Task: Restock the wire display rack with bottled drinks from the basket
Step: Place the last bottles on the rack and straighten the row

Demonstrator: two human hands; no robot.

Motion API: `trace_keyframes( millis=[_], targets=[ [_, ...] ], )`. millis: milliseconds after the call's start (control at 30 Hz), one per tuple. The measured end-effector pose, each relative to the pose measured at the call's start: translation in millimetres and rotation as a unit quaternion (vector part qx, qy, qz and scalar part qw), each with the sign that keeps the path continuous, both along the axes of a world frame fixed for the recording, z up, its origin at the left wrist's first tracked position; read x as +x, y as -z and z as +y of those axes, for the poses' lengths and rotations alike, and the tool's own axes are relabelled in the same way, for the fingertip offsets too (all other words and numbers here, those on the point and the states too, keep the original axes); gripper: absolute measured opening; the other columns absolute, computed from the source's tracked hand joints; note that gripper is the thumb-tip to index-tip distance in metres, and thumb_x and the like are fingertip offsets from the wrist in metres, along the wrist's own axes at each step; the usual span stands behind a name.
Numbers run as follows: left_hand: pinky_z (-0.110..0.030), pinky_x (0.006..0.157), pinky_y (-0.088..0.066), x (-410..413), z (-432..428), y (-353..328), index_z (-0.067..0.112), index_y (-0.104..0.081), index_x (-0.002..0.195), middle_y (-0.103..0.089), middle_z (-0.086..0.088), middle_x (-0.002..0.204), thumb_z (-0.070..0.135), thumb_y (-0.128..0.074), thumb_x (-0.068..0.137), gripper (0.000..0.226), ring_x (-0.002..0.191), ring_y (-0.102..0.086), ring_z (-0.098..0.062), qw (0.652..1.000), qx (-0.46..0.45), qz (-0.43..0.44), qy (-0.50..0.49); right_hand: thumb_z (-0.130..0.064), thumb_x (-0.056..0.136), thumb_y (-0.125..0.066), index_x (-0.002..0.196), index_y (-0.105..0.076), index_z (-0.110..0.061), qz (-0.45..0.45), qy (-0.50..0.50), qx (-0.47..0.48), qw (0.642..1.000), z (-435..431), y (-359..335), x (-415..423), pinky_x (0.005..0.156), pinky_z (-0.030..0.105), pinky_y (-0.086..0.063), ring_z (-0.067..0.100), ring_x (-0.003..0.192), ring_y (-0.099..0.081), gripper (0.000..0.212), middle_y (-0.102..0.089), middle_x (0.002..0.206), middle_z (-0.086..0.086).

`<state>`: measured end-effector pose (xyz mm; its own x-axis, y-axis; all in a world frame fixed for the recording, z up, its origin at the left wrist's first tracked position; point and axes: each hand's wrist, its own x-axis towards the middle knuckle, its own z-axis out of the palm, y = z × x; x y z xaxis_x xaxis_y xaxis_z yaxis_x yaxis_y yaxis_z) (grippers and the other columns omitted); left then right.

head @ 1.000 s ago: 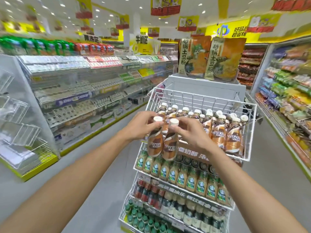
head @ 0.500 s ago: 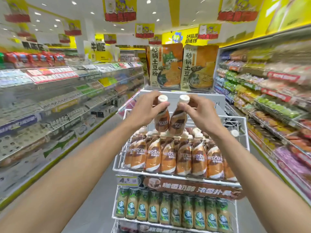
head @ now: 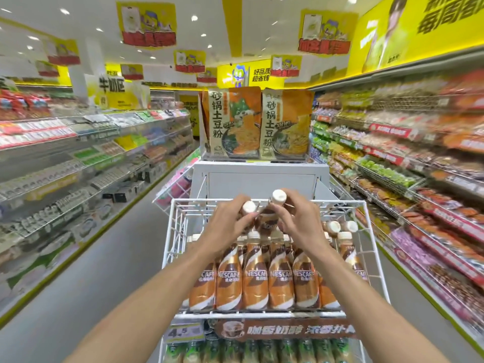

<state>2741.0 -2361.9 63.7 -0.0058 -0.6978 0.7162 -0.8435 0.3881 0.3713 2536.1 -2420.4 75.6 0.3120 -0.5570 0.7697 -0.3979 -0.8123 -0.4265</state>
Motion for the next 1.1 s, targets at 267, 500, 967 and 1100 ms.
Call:
trace_keyframes(
  millis=[267, 500, 967, 1100],
  targets=[
    [-0.015, 0.064, -0.039, -4, -16, 5, 0.019, -0.063, 0.109, -0.067, 0.008, 0.09, 0.033, -0.073, 0.092, 0.024, 0.076, -0.058, -0.007, 0.998, 0.064, 0.01, 0.024, -0.022, 0.092, -0.079, 0.117, -0.067, -0.017, 0.032, -0.003, 0.043, 0.999, -12, 22, -4, 0.08, 0.009, -0.045, 0.0, 0.089, -0.06, 0.028, -0.067, 0.101, -0.01],
    [-0.04, 0.069, -0.056, 14, -23, 15, 0.023, -0.066, 0.094, -0.069, 0.005, 0.083, 0.047, -0.075, 0.083, 0.027, 0.077, -0.065, -0.015, 0.99, 0.138, 0.032, -0.008, -0.03, 0.093, -0.075, 0.095, -0.063, -0.018, 0.181, 0.039, 0.112, 0.976, -26, 22, 2, 0.074, 0.045, -0.057, 0.019, 0.077, -0.063, 0.017, -0.067, 0.084, -0.003],
    [-0.039, 0.062, -0.051, 5, -29, 12, 0.02, -0.061, 0.081, -0.065, 0.004, 0.073, 0.038, -0.077, 0.086, 0.024, 0.069, -0.062, -0.015, 0.99, 0.126, 0.024, -0.055, -0.026, 0.089, -0.079, 0.084, -0.049, -0.024, 0.188, 0.098, 0.149, 0.966, -31, 20, 24, 0.051, 0.026, -0.034, 0.017, 0.07, -0.054, 0.03, -0.06, 0.079, -0.002],
    [-0.036, 0.062, -0.054, 12, -25, 11, 0.021, -0.064, 0.082, -0.067, 0.007, 0.07, 0.036, -0.08, 0.083, 0.022, 0.068, -0.063, -0.007, 0.991, 0.125, 0.035, -0.043, -0.025, 0.09, -0.078, 0.099, -0.06, -0.017, 0.184, 0.096, 0.159, 0.965, -31, 21, 29, 0.059, 0.03, -0.045, 0.02, 0.077, -0.06, 0.022, -0.062, 0.084, -0.001]
  ],
)
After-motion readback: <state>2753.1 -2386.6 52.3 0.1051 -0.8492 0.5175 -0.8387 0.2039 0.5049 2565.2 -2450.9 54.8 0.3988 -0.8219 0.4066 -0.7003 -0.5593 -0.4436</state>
